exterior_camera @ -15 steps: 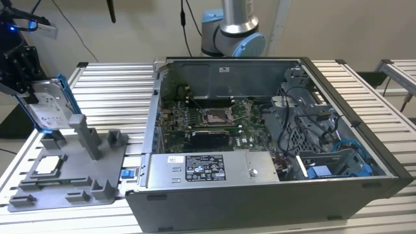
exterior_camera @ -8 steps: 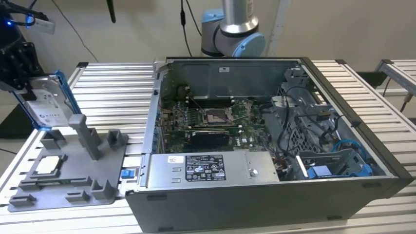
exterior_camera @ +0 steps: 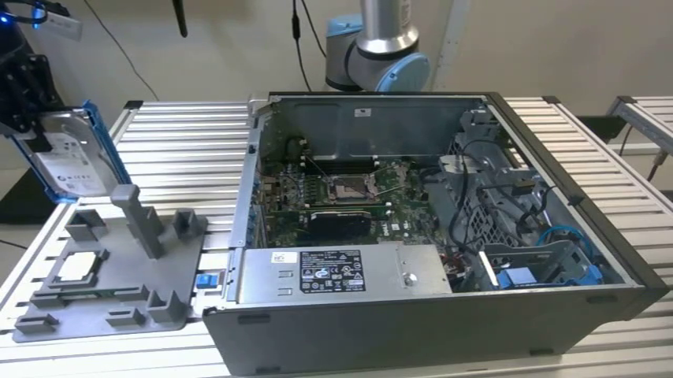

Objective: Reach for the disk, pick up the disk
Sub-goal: 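Pick up the disk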

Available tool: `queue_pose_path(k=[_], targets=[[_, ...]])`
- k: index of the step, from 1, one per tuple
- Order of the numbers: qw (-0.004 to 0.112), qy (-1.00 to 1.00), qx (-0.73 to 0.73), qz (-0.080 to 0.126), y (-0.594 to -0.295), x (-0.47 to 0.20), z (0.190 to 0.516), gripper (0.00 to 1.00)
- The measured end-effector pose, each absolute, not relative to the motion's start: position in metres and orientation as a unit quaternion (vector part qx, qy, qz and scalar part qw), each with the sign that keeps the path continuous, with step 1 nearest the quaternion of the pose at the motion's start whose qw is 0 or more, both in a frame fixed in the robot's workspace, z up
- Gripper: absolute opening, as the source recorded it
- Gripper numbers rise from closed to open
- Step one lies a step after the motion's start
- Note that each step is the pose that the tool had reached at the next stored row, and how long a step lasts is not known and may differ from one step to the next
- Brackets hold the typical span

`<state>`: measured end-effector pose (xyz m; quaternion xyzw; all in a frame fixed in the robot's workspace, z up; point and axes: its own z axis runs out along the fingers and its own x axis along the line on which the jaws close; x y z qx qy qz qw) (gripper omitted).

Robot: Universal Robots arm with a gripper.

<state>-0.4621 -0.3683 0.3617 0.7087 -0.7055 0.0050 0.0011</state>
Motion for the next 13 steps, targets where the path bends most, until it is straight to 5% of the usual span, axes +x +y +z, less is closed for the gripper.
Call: queue_pose_path(k=[13], targets=[[0.001,-0.706,0.709,0.005,-0.368,-0.462,0.386,0.00]])
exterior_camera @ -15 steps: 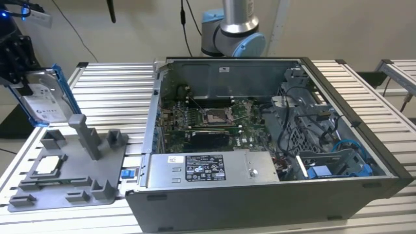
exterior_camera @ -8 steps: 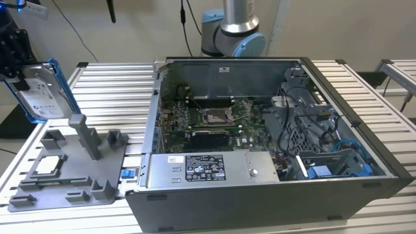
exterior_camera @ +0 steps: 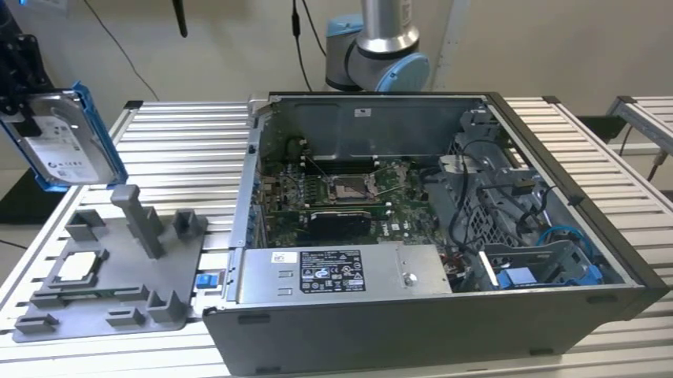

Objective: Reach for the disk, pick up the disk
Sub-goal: 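Pick up the disk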

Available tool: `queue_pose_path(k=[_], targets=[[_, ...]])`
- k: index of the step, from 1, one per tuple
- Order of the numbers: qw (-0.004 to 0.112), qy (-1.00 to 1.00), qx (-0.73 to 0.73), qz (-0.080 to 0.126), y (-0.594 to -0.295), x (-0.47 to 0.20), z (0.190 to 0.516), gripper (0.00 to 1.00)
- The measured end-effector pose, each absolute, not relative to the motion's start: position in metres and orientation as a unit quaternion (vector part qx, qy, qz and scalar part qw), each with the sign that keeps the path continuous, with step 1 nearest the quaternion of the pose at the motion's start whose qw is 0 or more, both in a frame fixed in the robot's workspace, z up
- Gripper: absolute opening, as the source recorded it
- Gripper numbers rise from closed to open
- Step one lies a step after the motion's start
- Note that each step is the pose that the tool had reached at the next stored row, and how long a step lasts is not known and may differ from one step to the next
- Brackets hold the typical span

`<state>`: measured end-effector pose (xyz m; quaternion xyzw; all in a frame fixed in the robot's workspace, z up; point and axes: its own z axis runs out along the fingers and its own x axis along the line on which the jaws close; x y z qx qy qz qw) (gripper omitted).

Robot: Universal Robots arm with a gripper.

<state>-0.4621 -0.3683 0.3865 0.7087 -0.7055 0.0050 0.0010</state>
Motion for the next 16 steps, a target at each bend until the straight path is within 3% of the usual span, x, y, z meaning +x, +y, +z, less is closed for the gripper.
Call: queue_pose_path(k=[16], targets=[[0.001,-0.706,0.709,0.005,-0.368,-0.462,0.417,0.00]])
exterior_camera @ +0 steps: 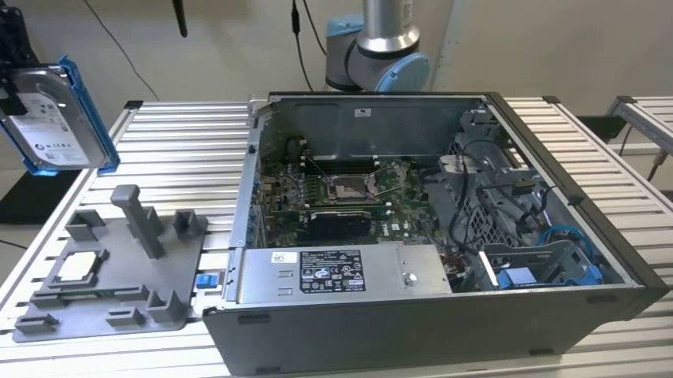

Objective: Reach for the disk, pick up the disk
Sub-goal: 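Pick up the disk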

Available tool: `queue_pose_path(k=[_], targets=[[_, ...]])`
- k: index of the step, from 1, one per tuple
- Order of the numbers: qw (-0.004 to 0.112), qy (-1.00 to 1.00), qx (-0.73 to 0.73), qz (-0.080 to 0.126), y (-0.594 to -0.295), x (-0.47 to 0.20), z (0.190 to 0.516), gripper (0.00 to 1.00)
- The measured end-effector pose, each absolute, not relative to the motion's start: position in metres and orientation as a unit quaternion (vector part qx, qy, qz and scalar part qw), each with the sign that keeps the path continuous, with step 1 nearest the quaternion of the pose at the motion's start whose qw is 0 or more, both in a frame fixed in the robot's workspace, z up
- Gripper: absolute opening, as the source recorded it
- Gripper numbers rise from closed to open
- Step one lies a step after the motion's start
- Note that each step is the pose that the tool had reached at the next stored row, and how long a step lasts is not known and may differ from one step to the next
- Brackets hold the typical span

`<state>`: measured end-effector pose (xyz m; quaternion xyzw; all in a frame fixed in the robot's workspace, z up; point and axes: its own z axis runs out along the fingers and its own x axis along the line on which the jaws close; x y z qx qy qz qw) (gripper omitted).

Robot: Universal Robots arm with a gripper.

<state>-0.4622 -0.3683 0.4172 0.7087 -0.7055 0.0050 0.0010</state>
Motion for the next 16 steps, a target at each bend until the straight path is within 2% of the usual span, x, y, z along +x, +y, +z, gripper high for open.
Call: queue_pose_path(k=[16], targets=[[0.001,-0.706,0.709,0.005,-0.368,-0.462,0.450,0.00]])
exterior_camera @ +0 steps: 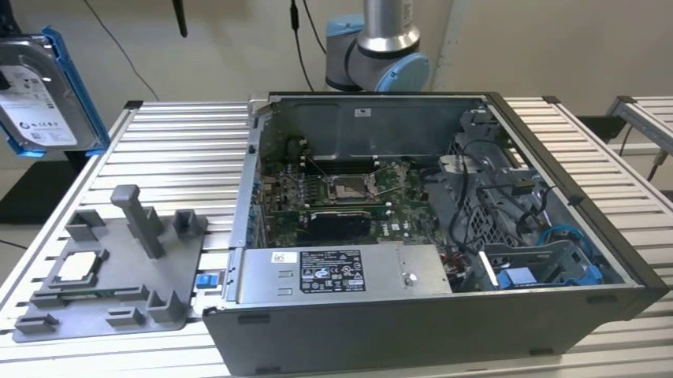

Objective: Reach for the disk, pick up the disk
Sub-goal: 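Pick up the disk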

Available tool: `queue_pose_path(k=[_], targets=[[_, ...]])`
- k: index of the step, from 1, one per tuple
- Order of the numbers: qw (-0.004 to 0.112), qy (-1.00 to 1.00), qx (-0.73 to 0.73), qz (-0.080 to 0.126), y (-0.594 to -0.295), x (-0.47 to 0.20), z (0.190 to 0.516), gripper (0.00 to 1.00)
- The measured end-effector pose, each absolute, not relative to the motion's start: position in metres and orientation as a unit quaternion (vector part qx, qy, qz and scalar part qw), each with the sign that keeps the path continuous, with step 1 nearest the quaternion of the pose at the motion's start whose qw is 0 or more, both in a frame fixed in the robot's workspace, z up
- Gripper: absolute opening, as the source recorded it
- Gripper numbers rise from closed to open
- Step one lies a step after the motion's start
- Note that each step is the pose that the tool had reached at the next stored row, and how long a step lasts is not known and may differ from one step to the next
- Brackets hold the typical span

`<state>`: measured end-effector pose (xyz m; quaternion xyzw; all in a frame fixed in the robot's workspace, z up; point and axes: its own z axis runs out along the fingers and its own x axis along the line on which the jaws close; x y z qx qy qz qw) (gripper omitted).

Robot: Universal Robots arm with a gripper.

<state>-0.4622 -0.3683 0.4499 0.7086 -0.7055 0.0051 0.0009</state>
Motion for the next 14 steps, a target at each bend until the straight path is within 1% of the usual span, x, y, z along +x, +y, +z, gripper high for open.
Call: queue_pose_path(k=[14], targets=[[0.001,-0.706,0.709,0.005,-0.368,-0.462,0.483,0.00]])
